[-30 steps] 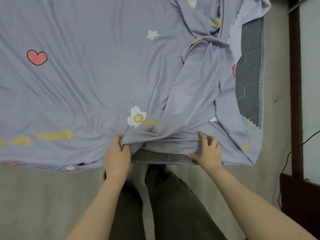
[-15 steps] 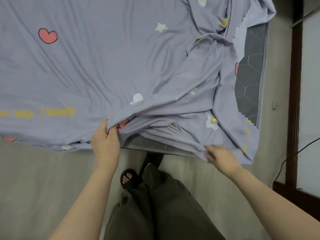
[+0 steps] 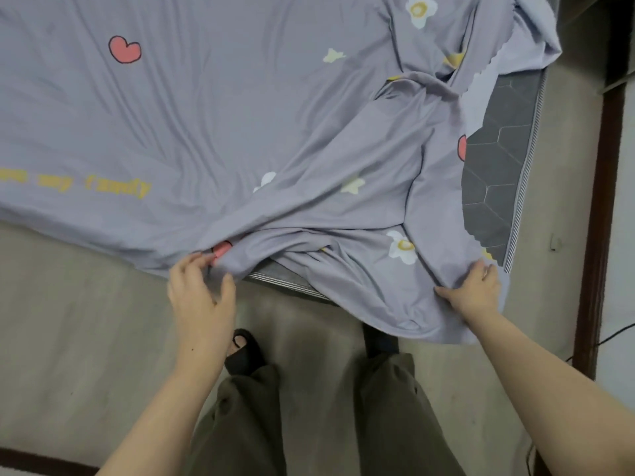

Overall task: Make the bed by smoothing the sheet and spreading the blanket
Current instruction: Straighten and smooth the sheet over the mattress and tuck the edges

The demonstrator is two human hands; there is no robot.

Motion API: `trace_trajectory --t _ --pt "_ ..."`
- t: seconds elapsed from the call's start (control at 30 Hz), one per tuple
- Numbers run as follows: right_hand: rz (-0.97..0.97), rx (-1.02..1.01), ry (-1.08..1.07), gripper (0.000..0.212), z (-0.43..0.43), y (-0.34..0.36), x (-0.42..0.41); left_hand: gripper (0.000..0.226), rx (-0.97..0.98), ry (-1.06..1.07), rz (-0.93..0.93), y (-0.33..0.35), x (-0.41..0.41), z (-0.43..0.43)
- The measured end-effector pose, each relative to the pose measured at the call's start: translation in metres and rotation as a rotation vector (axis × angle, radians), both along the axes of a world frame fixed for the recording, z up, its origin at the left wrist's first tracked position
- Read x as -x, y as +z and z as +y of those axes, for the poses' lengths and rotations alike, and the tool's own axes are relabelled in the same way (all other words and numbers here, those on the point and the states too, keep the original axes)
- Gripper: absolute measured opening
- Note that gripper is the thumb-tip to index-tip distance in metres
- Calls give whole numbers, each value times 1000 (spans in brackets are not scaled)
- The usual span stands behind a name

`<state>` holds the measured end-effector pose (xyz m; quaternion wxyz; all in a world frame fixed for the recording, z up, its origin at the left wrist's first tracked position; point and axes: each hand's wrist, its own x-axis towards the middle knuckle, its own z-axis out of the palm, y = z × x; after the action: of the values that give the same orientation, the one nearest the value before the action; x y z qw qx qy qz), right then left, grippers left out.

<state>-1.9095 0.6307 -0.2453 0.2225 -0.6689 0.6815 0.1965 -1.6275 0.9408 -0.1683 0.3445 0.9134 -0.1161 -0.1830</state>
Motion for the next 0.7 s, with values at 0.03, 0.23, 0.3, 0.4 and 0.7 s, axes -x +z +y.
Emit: trace_trajectory --t 0.03,0.23,0.3,0.4,0.7 --pt "43 5 6 88 -10 -1 2 31 -6 -22 11 -1 14 -5" --pt "-548 101 -92 26 -56 25 12 25 6 -27 155 -14 113 -67" --pt "-872 -16 -394 27 -71 51 15 21 59 -18 218 -19 151 -101" --pt "-1061 -320 -726 26 -91 76 36 16 183 -26 373 -19 207 -159" --pt "-1025 -1006 -492 41 -62 130 96 66 654 363 1146 28 274 -237"
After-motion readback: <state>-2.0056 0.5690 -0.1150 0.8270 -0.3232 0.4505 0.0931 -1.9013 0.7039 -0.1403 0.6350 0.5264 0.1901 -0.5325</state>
